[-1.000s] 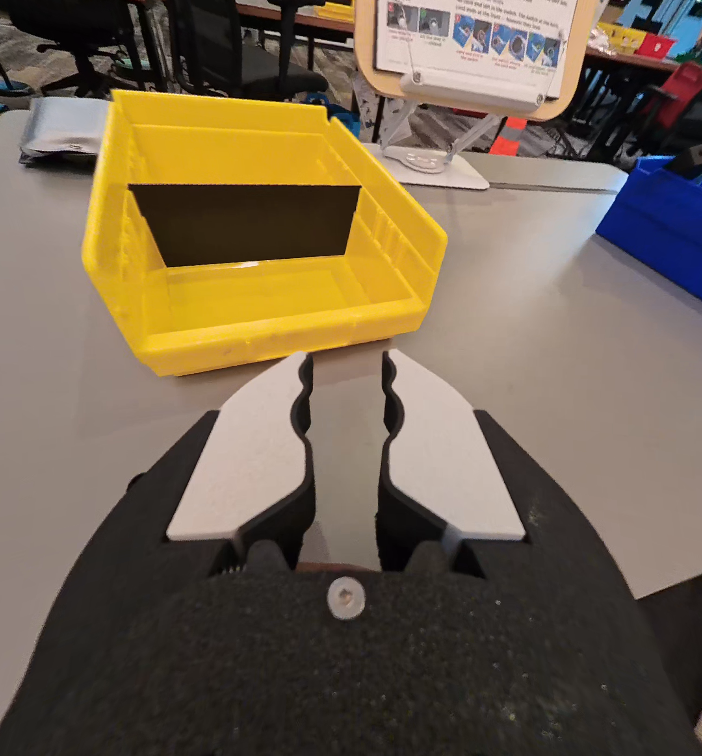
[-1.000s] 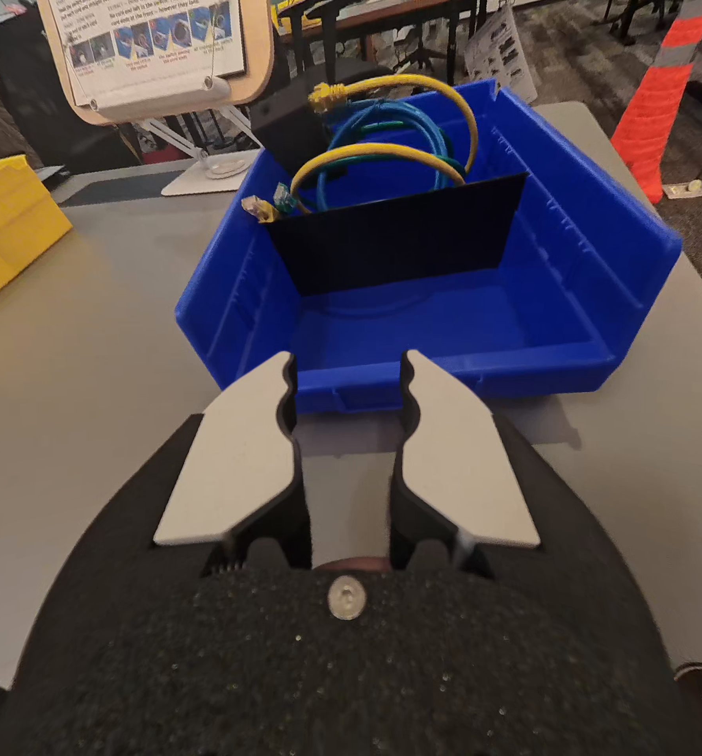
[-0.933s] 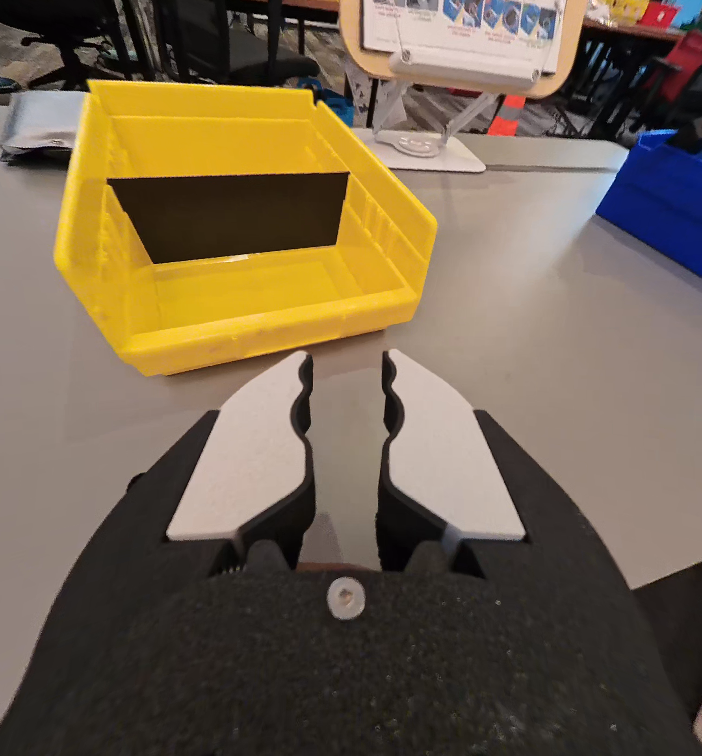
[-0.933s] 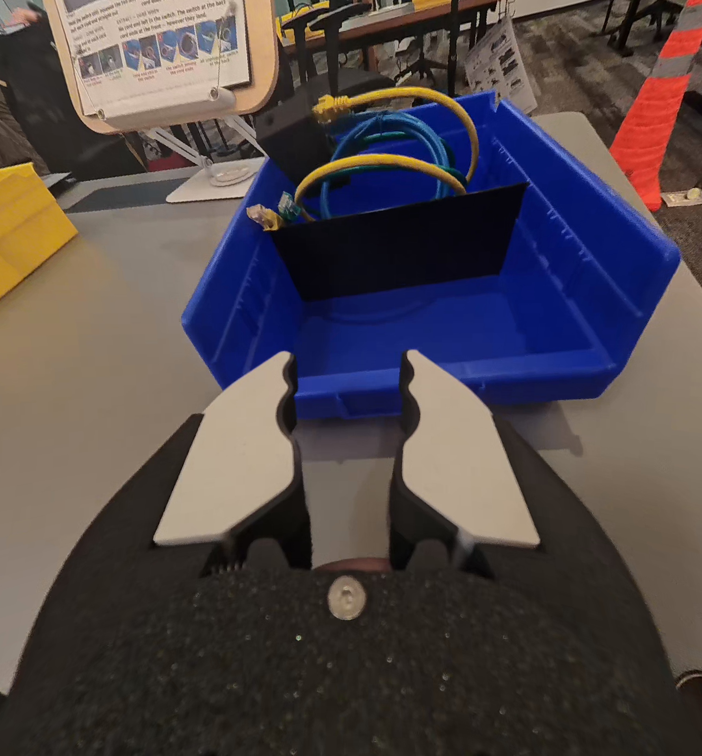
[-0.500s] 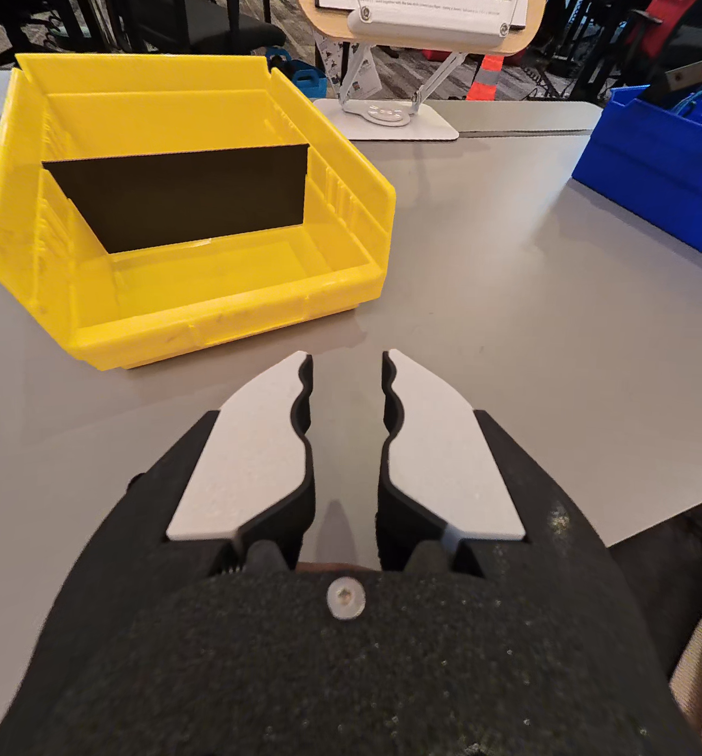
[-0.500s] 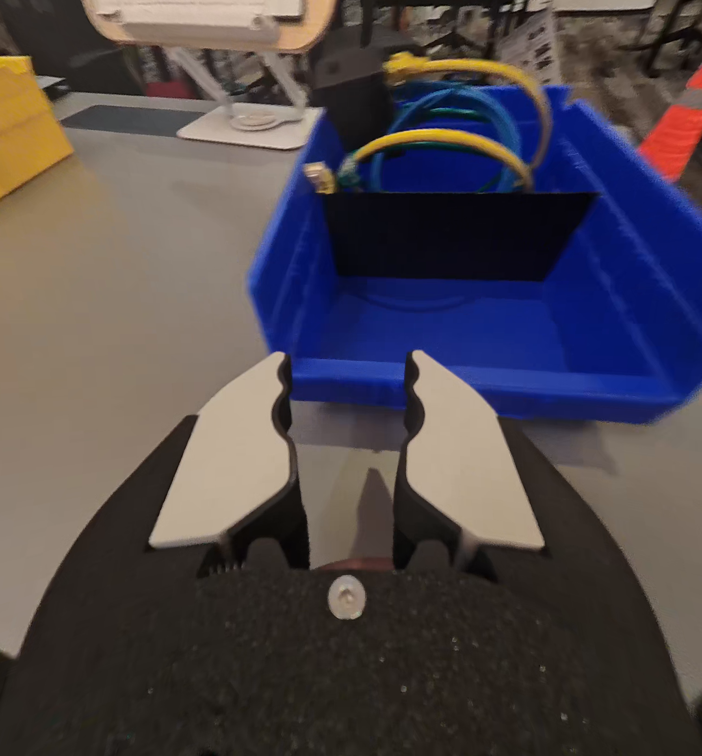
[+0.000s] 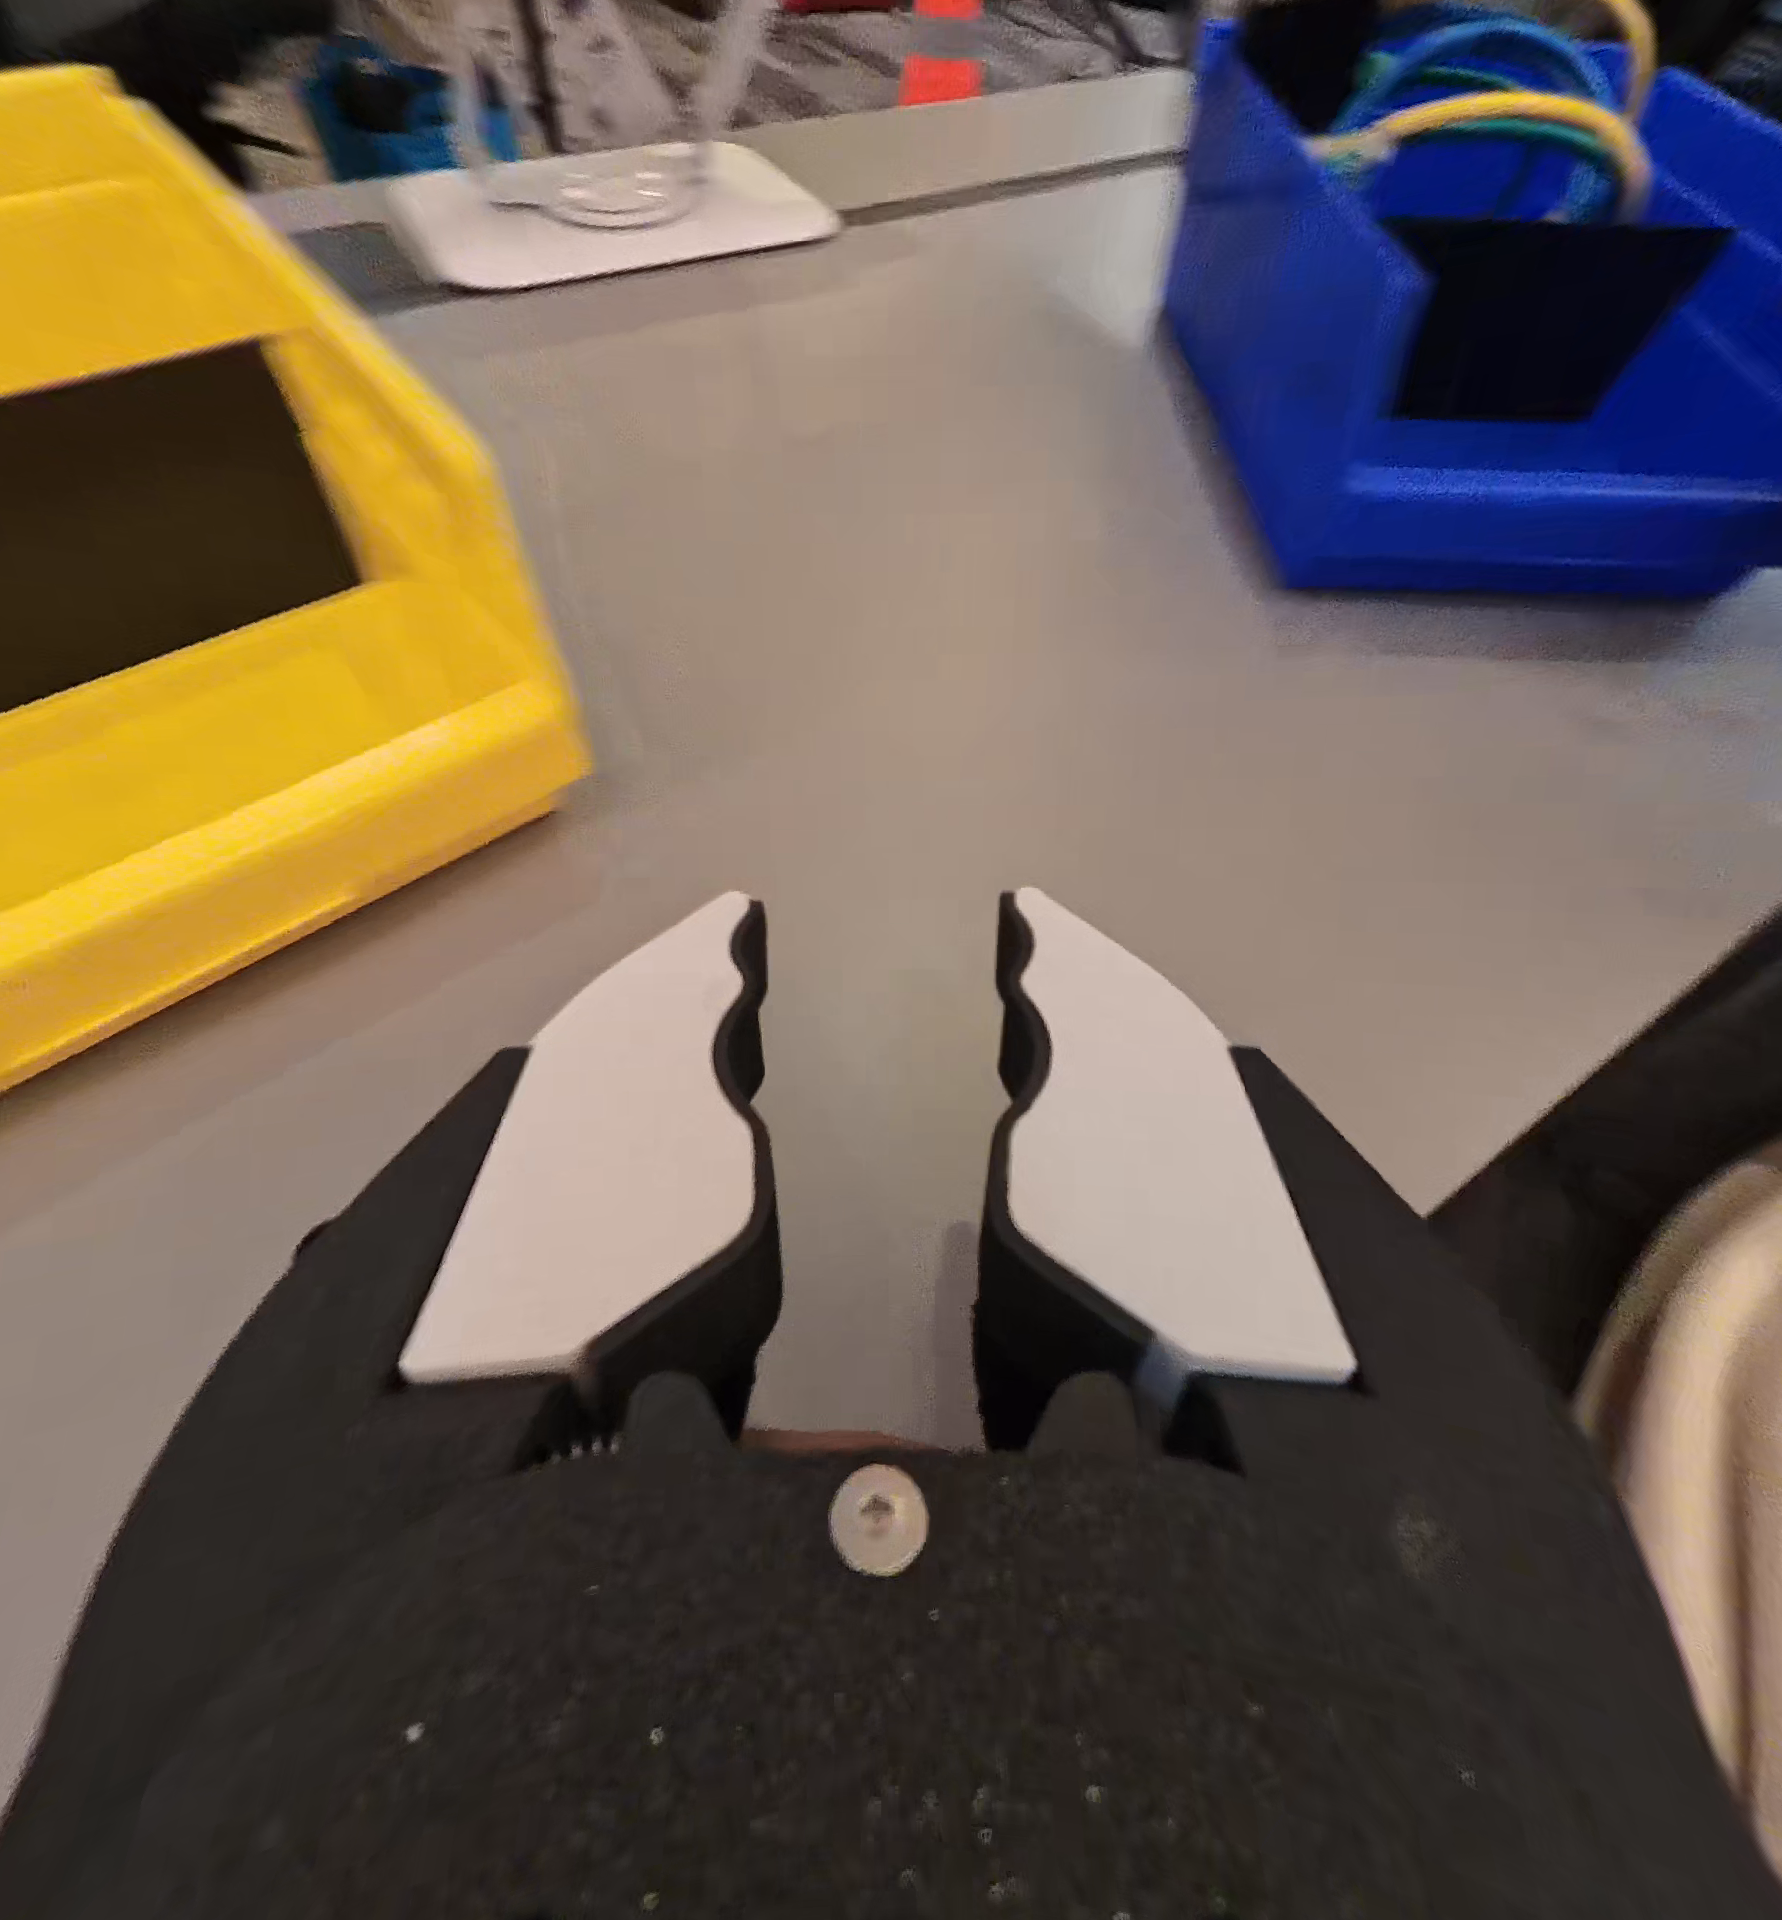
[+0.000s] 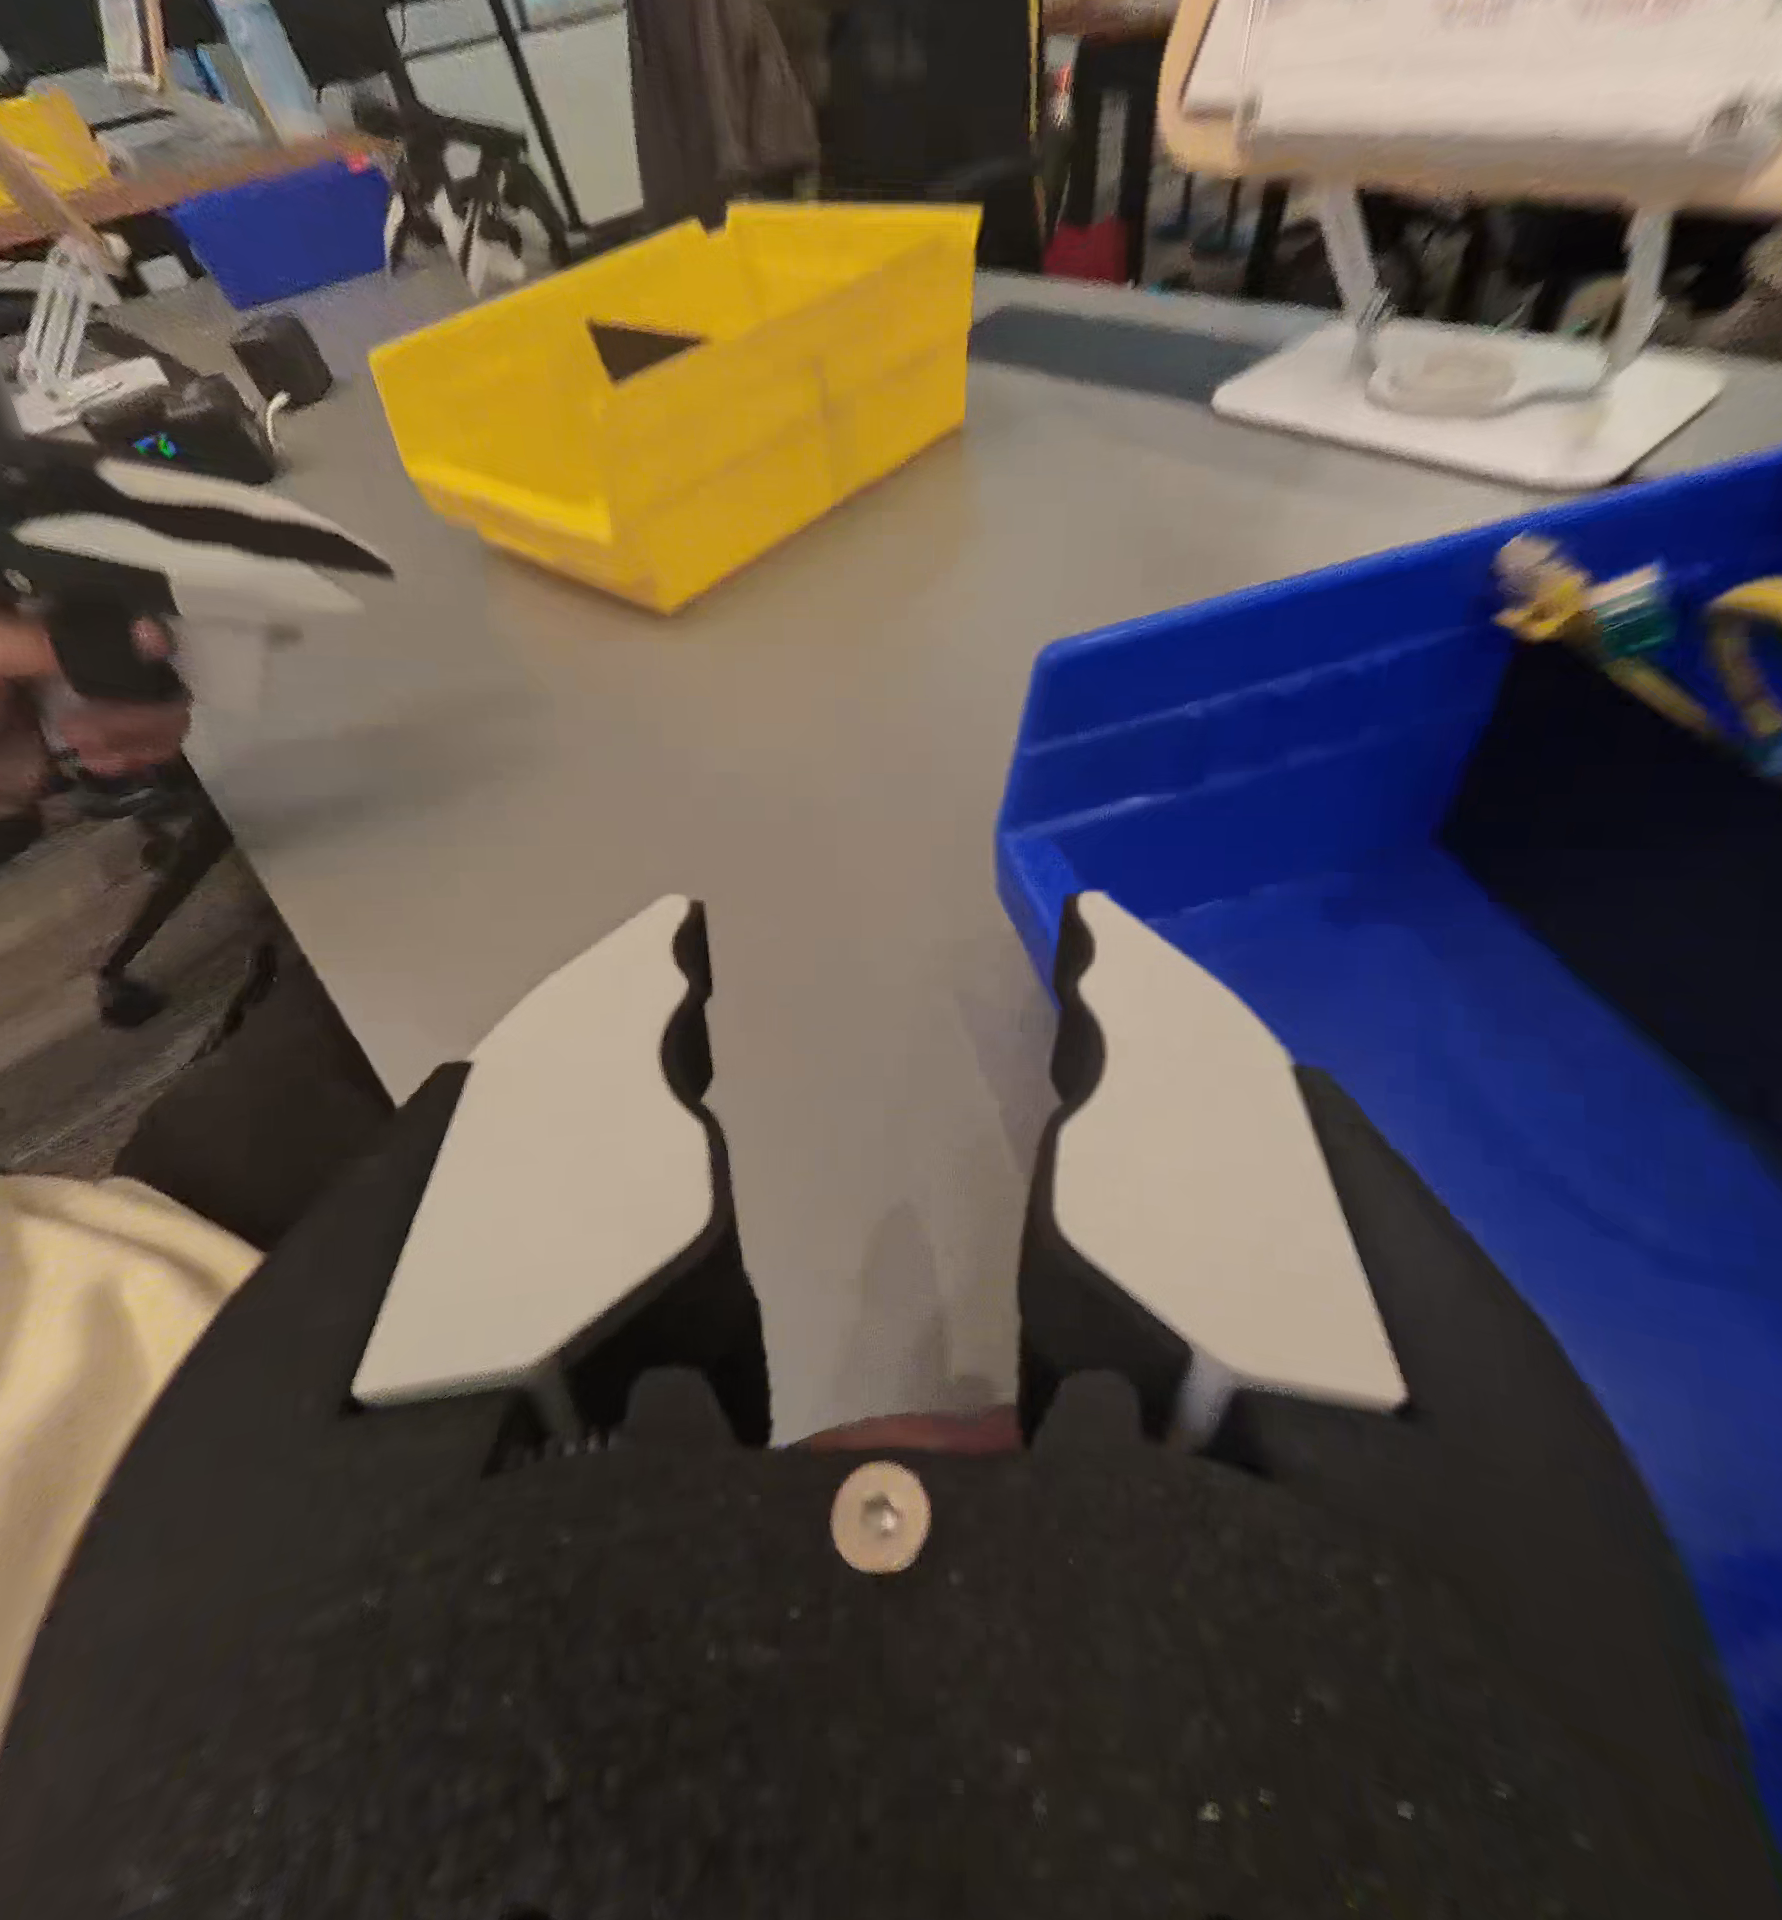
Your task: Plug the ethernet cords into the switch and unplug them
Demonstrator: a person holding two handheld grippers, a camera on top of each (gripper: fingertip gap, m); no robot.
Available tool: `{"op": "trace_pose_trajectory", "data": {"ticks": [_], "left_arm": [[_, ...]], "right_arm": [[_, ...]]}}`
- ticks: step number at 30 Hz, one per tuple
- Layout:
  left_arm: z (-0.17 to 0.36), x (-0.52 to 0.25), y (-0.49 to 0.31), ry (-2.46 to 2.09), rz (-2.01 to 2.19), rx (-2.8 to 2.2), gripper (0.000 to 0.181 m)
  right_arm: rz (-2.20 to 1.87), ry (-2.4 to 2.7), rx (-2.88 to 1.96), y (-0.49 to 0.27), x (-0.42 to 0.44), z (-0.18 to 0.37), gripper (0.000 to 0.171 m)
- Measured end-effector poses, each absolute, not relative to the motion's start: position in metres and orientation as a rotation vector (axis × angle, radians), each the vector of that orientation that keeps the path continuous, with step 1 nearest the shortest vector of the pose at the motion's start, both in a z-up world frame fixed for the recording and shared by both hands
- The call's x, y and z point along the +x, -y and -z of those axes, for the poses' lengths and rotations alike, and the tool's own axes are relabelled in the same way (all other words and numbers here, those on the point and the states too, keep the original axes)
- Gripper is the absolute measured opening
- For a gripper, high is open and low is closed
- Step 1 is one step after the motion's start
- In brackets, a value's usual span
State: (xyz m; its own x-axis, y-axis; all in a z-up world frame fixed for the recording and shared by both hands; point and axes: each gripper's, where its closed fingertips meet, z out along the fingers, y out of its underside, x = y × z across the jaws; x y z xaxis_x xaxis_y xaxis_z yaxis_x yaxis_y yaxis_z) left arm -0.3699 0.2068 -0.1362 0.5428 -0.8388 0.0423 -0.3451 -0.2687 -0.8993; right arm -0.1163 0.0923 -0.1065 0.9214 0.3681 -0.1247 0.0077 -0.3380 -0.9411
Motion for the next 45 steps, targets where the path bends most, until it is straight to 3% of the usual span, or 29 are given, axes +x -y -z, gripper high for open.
{"op": "trace_pose_trajectory", "data": {"ticks": [5,13,14,15,16,21,22,24,27,30,36,45], "left_arm": [[0.134,-0.281,-0.171,-1.167,0.755,-1.704,0.052],[0.128,-0.141,-0.216,-1.228,0.864,-1.692,0.063],[0.132,-0.127,-0.218,-1.241,0.898,-1.715,0.06],[0.139,-0.116,-0.217,-1.272,0.912,-1.739,0.044],[0.147,-0.111,-0.217,-1.306,0.892,-1.757,0.01],[0.149,-0.129,-0.221,-1.256,0.752,-1.801,0.002],[0.146,-0.135,-0.224,-1.219,0.737,-1.812,0.002],[0.144,-0.146,-0.227,-1.182,0.685,-1.798,0.002],[0.138,-0.168,-0.233,-1.116,0.59,-1.773,0.004],[0.12,-0.194,-0.237,-1.039,0.482,-1.717,0.004],[0.104,-0.257,-0.267,-0.841,0.378,-1.752,0.005],[0.147,-0.291,-0.293,-0.731,0.308,-1.881,0.006]], "right_arm": [[-0.25,0.11,-1.744,-0.06,-0.103,0.064,0.065],[0.059,-0.367,-1.8,-0.038,-0.042,0.108,0.072],[0.097,-0.368,-1.827,-0.04,-0.044,0.115,0.073],[0.148,-0.379,-1.841,-0.043,-0.045,0.12,0.073],[0.2,-0.392,-1.847,-0.046,-0.045,0.124,0.068],[0.3,-0.538,-1.969,-0.063,-0.046,0.155,0.043],[0.231,-0.552,-1.983,-0.07,-0.052,0.16,0.052],[0.189,-0.577,-1.987,-0.08,-0.055,0.161,0.05],[0.267,-0.608,-1.957,-0.089,-0.046,0.149,0.015],[0.235,-0.609,-1.966,-0.112,-0.048,0.14,0.006],[0.174,-0.437,-1.911,-0.179,-0.083,0.108,0.004],[0.171,-0.274,-1.953,-0.231,-0.108,0.14,0.004]]}}
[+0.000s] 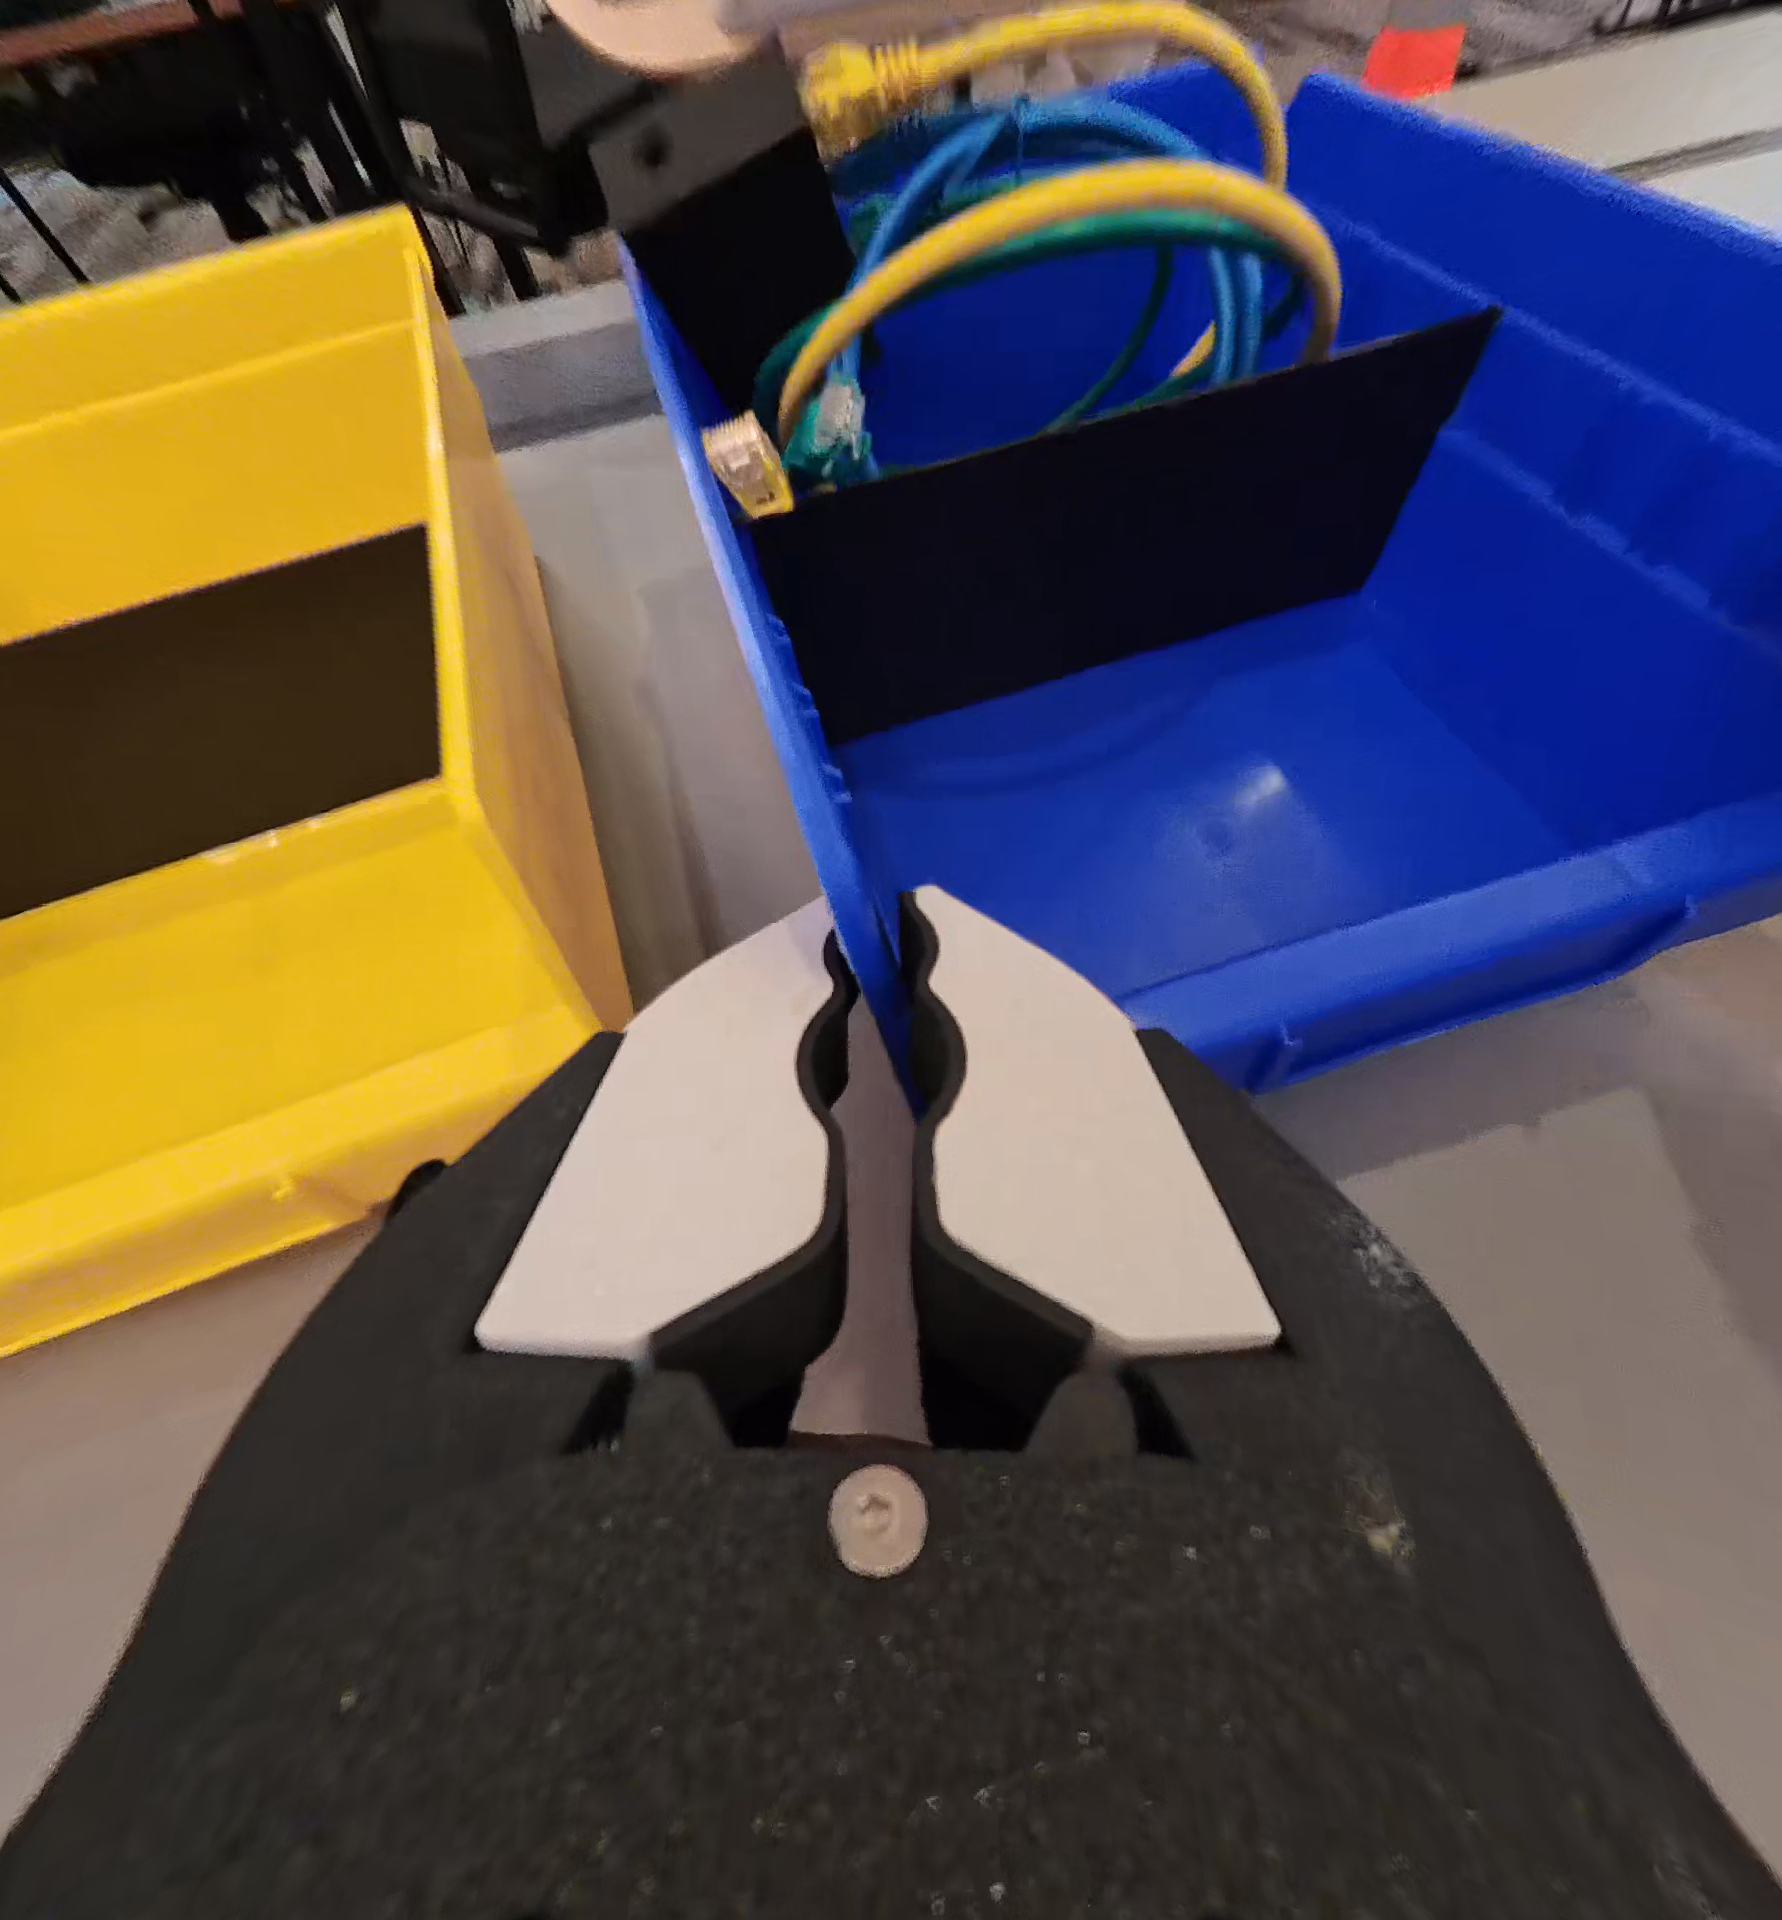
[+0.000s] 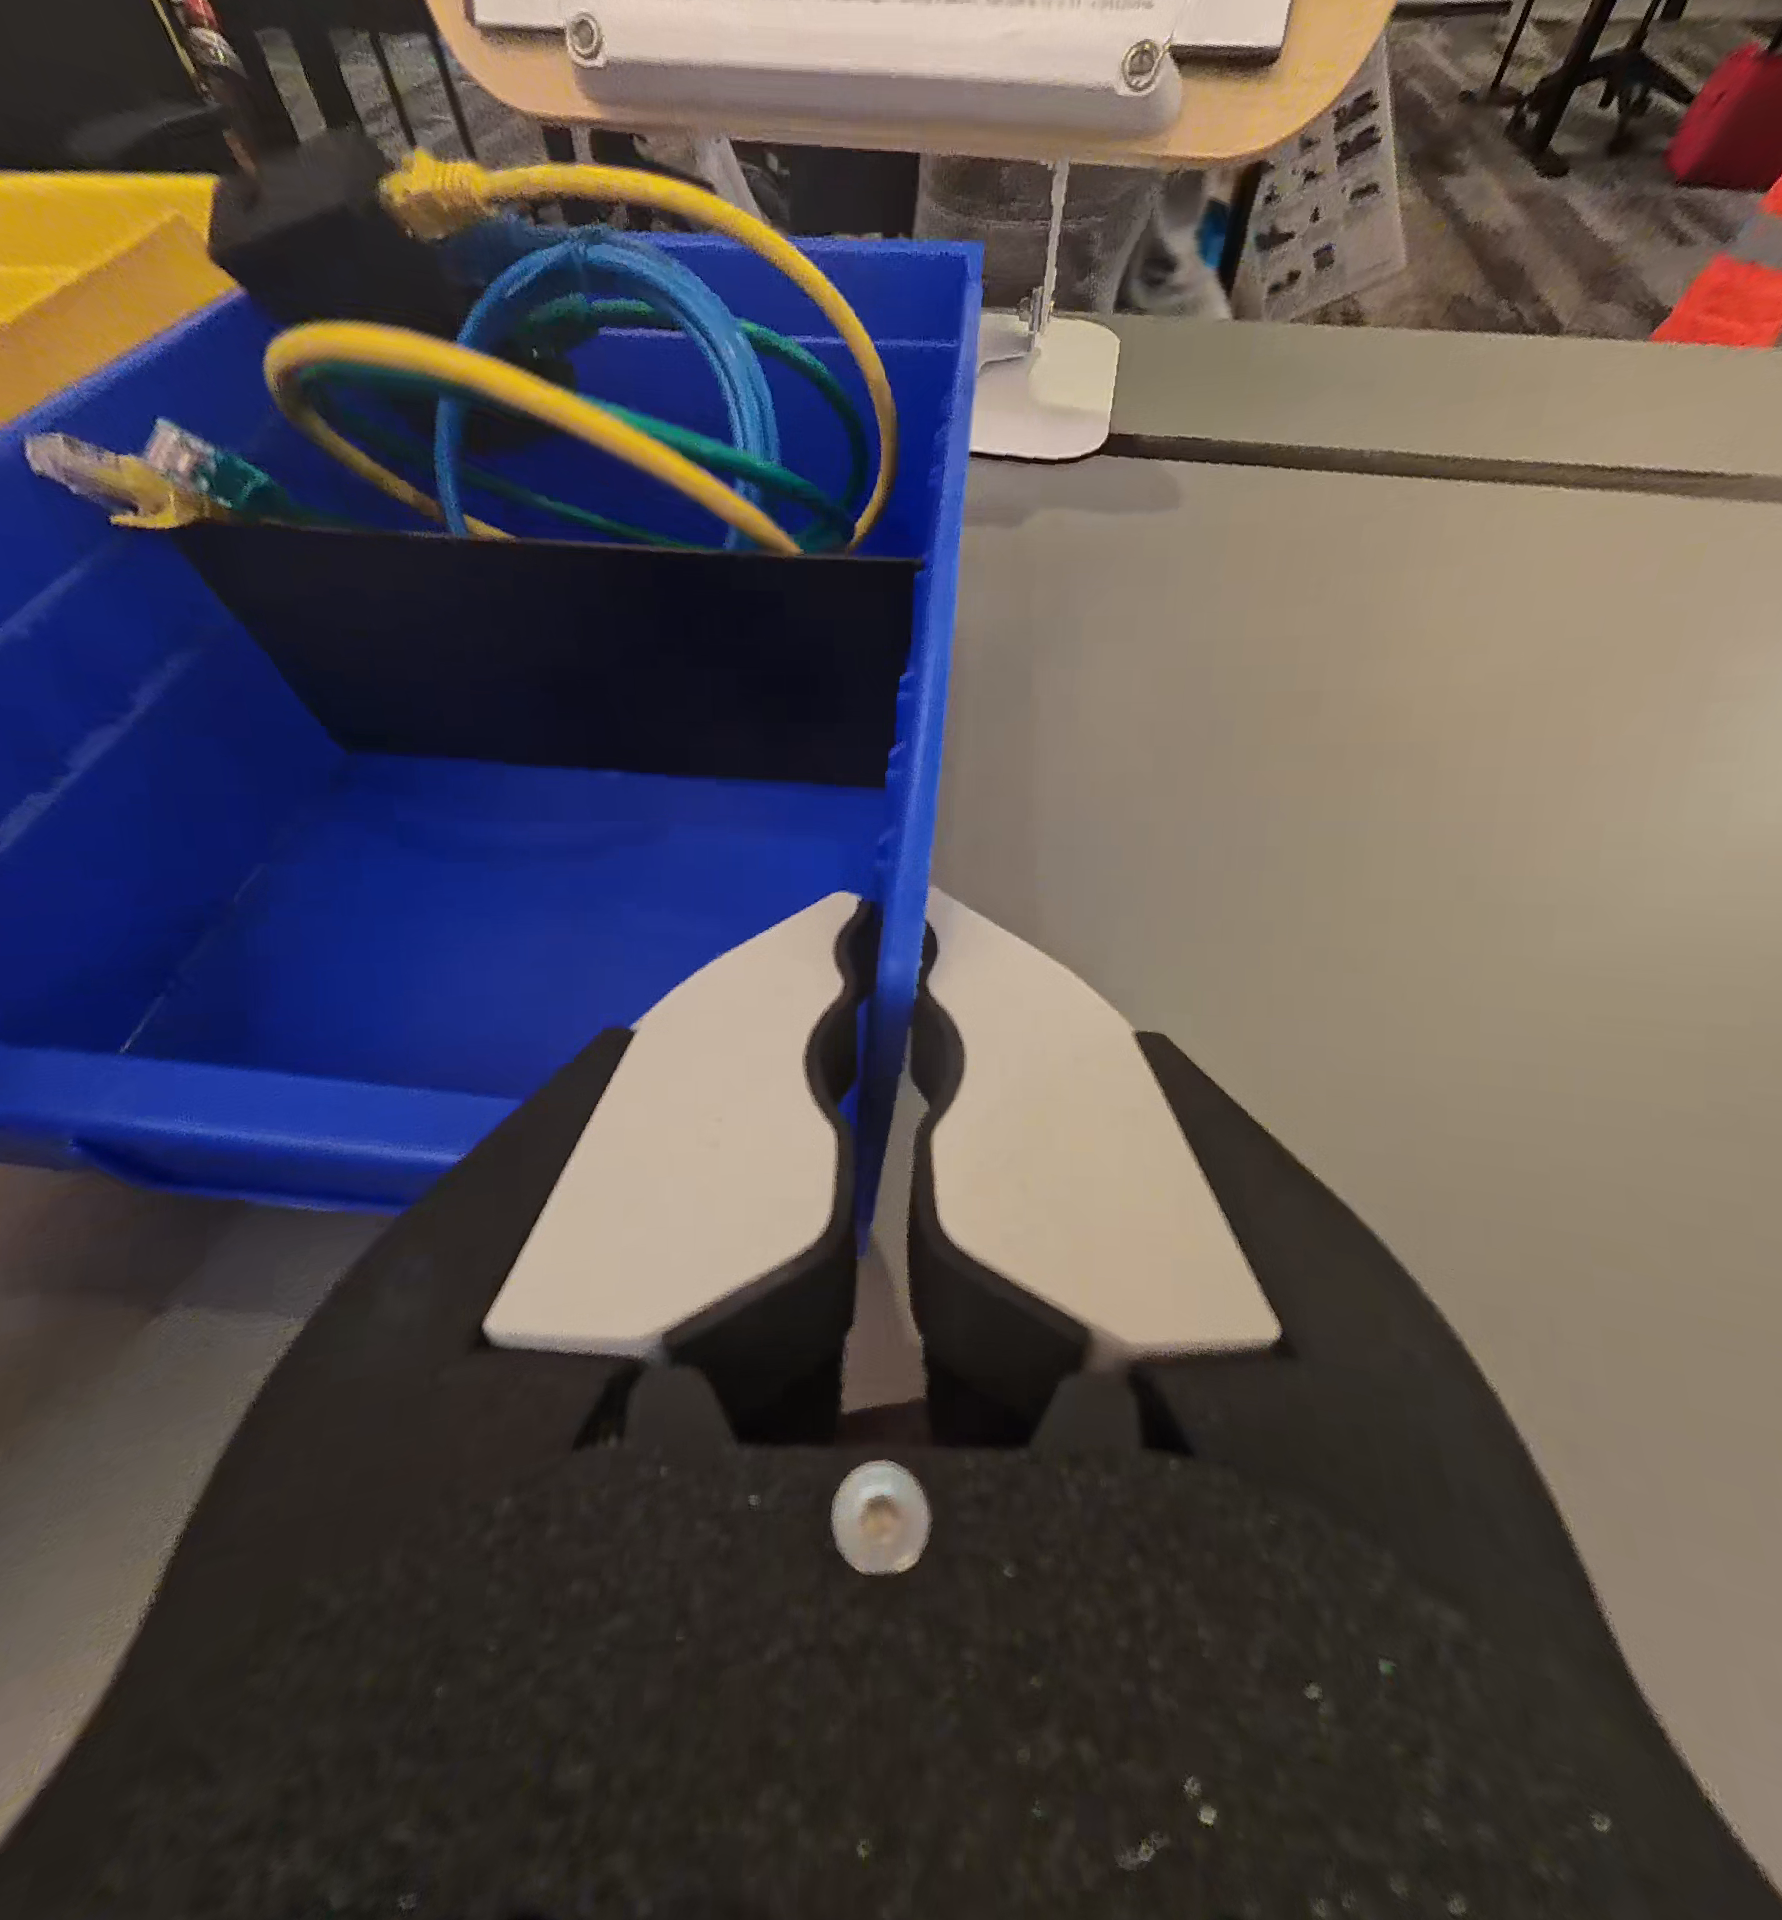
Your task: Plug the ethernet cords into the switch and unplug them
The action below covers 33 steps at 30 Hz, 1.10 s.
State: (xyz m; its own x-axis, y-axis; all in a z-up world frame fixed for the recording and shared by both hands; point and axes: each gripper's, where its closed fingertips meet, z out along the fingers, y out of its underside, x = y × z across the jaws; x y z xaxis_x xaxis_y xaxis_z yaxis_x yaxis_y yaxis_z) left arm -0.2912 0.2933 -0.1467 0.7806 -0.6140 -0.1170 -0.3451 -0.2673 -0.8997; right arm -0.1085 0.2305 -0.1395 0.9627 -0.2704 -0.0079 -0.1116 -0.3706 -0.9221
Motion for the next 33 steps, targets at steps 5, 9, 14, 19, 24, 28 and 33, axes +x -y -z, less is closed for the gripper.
{"op": "trace_pose_trajectory", "data": {"ticks": [5,9,14,19,24,28,33], "left_arm": [[0.127,-0.324,-0.278,-0.612,0.311,-1.916,0.036],[0.077,-0.426,-0.286,-0.348,0.294,-1.846,0.045],[0.112,-0.539,-0.334,-0.278,0.315,-1.939,0.061],[0.14,-0.52,-0.387,-0.427,0.342,-2.017,0.063],[0.157,-0.52,-0.409,-0.487,0.263,-2.08,0.003],[0.158,-0.537,-0.375,-0.422,0.291,-2.139,0.003],[0.158,-0.556,-0.308,-0.333,0.306,-2.182,0.002]], "right_arm": [[0.07,-0.131,-1.99,-0.22,-0.114,0.15,0.014],[0.041,-0.055,-1.999,-0.193,-0.115,0.144,0.025],[0.051,0.024,-1.833,-0.178,-0.142,0.103,0.022],[-0.305,0.333,-1.864,-0.169,-0.274,0.116,0.023],[-0.333,0.603,-1.913,-0.172,-0.36,0.144,0.03],[-0.099,0.605,-1.974,-0.2,-0.365,0.157,0.049],[-0.173,0.263,-2.04,-0.228,-0.358,0.154,0.063]]}}
